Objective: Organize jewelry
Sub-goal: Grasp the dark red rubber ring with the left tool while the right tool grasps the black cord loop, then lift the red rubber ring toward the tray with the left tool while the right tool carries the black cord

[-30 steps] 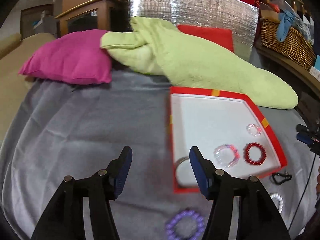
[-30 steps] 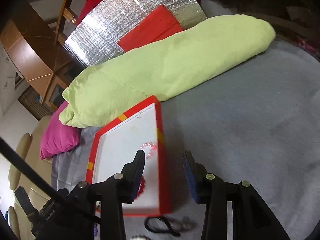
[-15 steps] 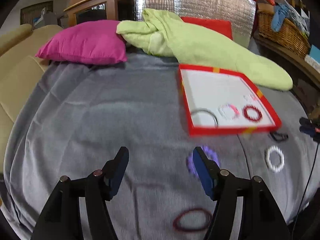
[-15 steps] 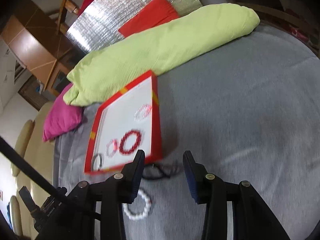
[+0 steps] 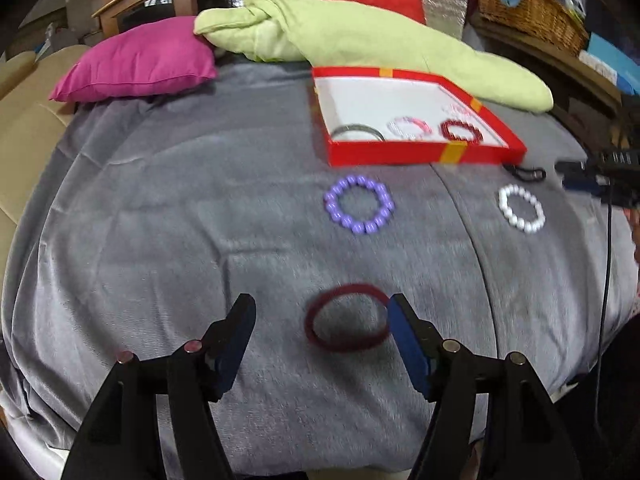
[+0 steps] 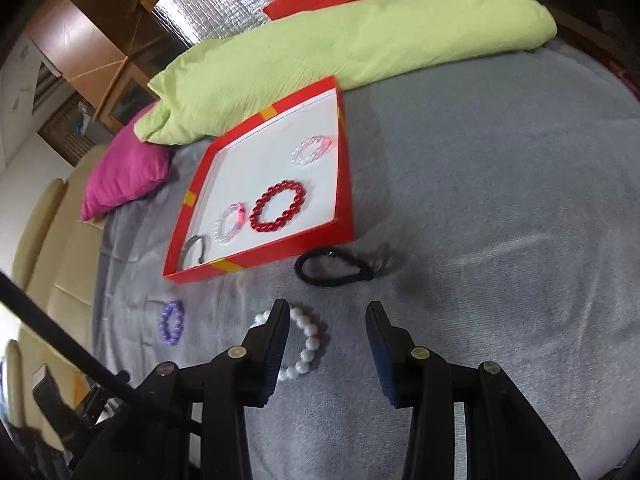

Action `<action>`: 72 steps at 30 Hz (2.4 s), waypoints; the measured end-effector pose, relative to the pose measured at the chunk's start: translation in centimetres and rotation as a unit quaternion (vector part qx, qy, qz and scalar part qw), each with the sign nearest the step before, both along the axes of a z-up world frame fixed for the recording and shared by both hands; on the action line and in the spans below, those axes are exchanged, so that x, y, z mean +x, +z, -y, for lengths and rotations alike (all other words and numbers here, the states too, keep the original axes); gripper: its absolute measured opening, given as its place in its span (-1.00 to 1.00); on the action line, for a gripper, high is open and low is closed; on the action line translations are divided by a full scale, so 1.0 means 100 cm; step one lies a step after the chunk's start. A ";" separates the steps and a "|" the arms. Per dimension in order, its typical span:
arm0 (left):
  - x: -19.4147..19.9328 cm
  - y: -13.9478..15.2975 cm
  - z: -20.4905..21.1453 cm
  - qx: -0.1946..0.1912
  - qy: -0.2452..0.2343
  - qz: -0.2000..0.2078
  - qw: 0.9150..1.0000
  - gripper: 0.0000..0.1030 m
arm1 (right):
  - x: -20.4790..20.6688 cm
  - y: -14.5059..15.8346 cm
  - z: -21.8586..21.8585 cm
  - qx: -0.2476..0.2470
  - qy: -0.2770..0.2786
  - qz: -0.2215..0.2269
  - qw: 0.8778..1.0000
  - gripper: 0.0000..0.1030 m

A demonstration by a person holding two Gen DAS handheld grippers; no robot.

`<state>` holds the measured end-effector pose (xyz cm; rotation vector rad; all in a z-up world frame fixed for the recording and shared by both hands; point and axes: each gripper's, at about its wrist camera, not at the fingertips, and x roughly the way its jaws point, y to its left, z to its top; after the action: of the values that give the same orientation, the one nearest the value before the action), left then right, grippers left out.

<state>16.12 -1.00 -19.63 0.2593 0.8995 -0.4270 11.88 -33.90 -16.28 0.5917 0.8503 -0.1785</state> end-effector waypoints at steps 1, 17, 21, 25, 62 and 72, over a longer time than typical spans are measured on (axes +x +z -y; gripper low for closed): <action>-0.001 -0.001 0.002 0.002 -0.004 -0.001 1.000 0.35 | -0.001 0.001 0.004 -0.004 -0.010 0.001 1.000 -0.16; 0.007 -0.017 0.002 -0.013 -0.012 -0.046 0.999 0.35 | 0.043 -0.025 0.012 -0.020 -0.018 -0.036 0.999 -0.22; 0.006 -0.019 0.005 -0.011 -0.017 -0.044 0.999 0.15 | 0.045 -0.027 0.007 -0.034 -0.008 -0.038 0.999 -0.51; 0.004 -0.020 0.011 -0.008 -0.030 -0.042 0.999 -0.18 | 0.044 -0.023 -0.002 -0.060 0.000 -0.033 0.998 -0.52; -0.003 0.024 0.051 -0.075 -0.076 0.015 0.994 -0.78 | 0.030 0.010 -0.034 -0.076 0.000 0.051 0.996 -0.53; 0.001 0.021 0.058 -0.067 -0.065 0.016 0.996 -0.78 | 0.023 0.016 -0.019 -0.043 -0.016 0.074 0.996 -0.53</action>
<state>16.21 -6.79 -17.54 0.2025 0.8217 -0.5995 14.17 -31.98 -14.70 0.5314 0.6869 -0.1974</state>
